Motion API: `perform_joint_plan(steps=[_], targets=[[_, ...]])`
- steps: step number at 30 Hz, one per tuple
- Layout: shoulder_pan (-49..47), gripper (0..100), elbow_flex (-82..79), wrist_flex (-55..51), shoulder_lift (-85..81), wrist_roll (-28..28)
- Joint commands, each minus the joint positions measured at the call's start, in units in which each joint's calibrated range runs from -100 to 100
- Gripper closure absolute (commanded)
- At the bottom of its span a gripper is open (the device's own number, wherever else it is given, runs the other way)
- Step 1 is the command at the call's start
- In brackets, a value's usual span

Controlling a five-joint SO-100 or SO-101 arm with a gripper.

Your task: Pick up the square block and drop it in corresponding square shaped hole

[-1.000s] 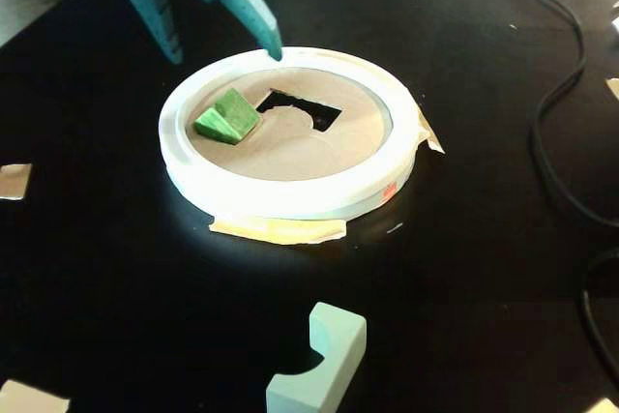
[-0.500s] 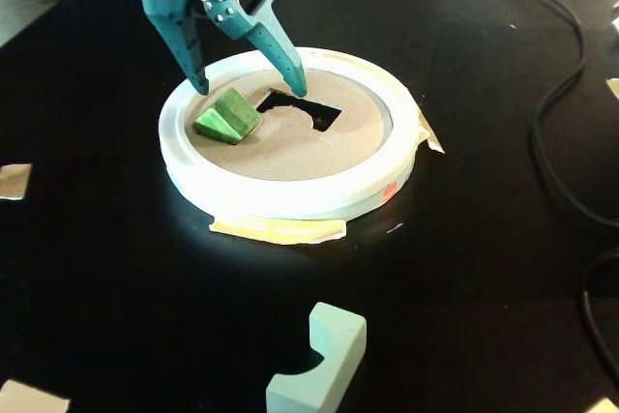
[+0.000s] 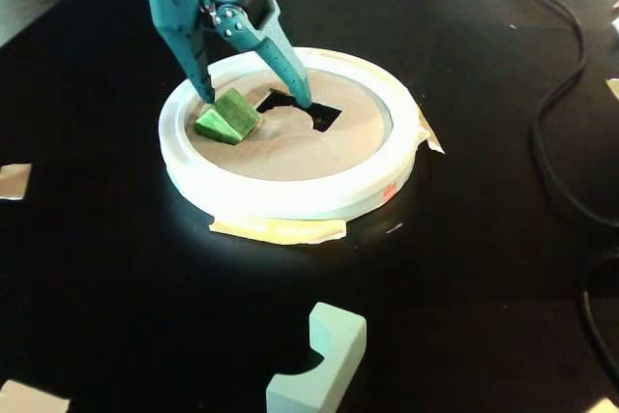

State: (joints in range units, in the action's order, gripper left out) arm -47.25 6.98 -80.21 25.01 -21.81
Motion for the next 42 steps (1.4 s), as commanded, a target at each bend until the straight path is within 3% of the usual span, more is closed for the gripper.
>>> perform_joint_plan(steps=[1, 14, 30, 37, 42], targets=[[1.44, 9, 0.58, 1.29, 0.56, 0.24], [5.31, 9, 0.49, 5.1, 0.65, 4.2], [5.43, 9, 0.49, 8.41, 6.38, 4.49], [7.05, 9, 0.49, 6.61, 3.34, 4.1], [6.8, 8, 0.67, -1.22, -4.63, 3.96]])
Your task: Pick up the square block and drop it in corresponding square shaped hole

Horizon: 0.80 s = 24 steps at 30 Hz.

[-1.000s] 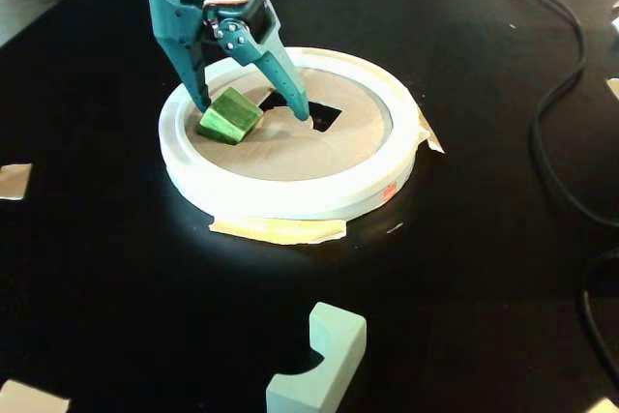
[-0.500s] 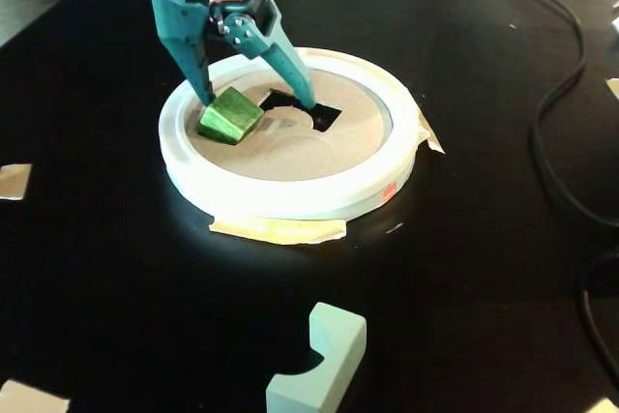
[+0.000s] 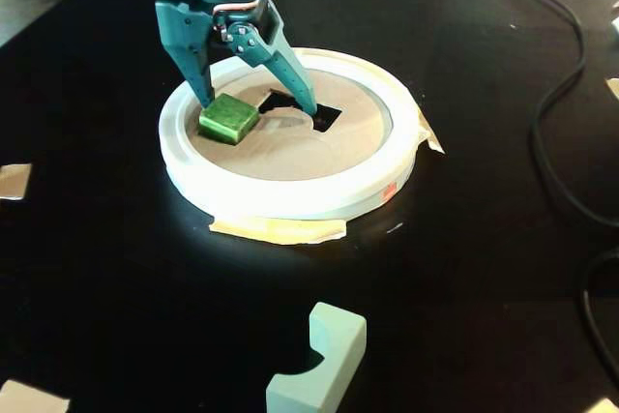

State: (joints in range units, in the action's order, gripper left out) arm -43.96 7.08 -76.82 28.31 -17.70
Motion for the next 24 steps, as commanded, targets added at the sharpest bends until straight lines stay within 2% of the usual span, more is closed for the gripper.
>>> perform_joint_plan(steps=[1, 6, 9, 15, 20, 24], targets=[[3.63, 8, 0.66, -5.32, -9.1, -0.15], [2.88, 8, 0.57, -8.33, -15.01, -0.15], [4.26, 8, 0.39, -14.75, -21.37, -0.1], [13.74, 9, -2.07, -22.78, -31.85, 0.49], [24.23, 9, -19.37, -20.47, -46.27, 1.61], [34.22, 9, -37.95, -11.64, -65.61, 4.54]])
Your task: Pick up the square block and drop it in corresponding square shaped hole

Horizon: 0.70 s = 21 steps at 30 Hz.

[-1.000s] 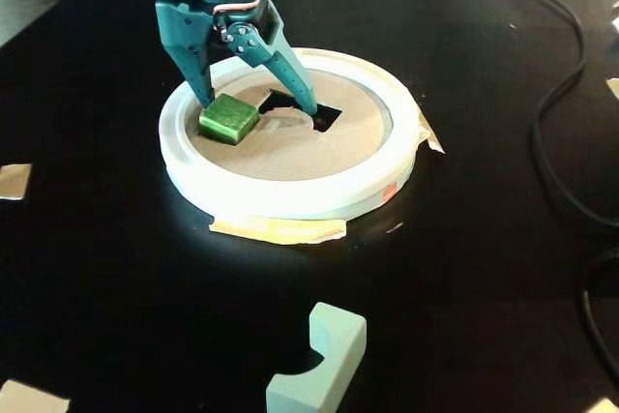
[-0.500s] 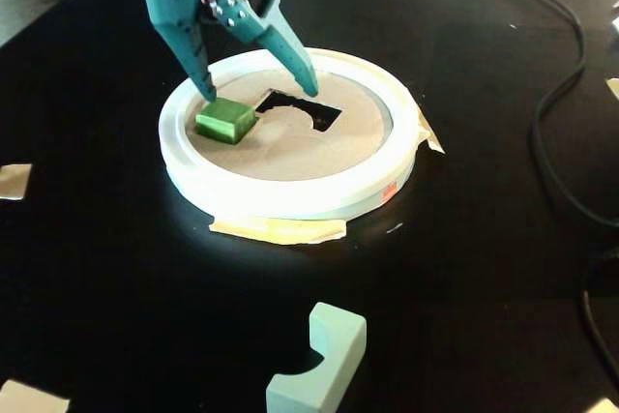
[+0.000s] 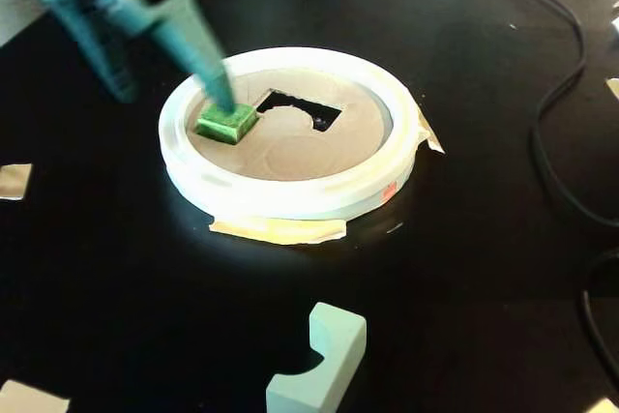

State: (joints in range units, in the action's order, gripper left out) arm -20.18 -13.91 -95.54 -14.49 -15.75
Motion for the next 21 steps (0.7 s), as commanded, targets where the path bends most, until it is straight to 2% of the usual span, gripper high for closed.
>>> perform_joint_plan(steps=[1, 5, 8, 12, 21], targets=[[12.56, 9, -21.06, 9.29, -26.93, 3.27], [21.05, 9, -39.01, 19.12, -45.39, 7.37], [23.55, 9, -48.66, 25.64, -56.4, 11.18], [26.05, 9, -57.13, 31.66, -59.72, 15.82], [33.29, 8, -71.61, 44.91, -58.82, 17.09]])
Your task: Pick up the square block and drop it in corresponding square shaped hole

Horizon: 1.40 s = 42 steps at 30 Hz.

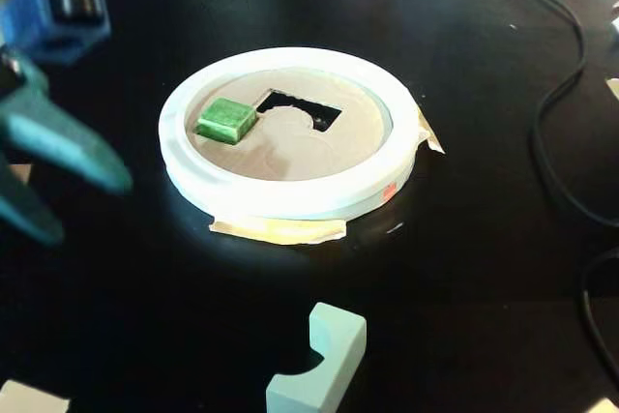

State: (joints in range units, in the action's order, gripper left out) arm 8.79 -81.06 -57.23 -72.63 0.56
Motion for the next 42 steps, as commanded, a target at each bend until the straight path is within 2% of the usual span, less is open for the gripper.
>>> perform_joint_plan(steps=[1, 8, 42], targets=[[4.94, 8, -5.73, 6.9, -0.77, 0.83], [4.32, 8, -10.83, 6.8, -1.67, 0.83], [5.44, 9, -11.47, 6.9, -3.19, 0.68]])
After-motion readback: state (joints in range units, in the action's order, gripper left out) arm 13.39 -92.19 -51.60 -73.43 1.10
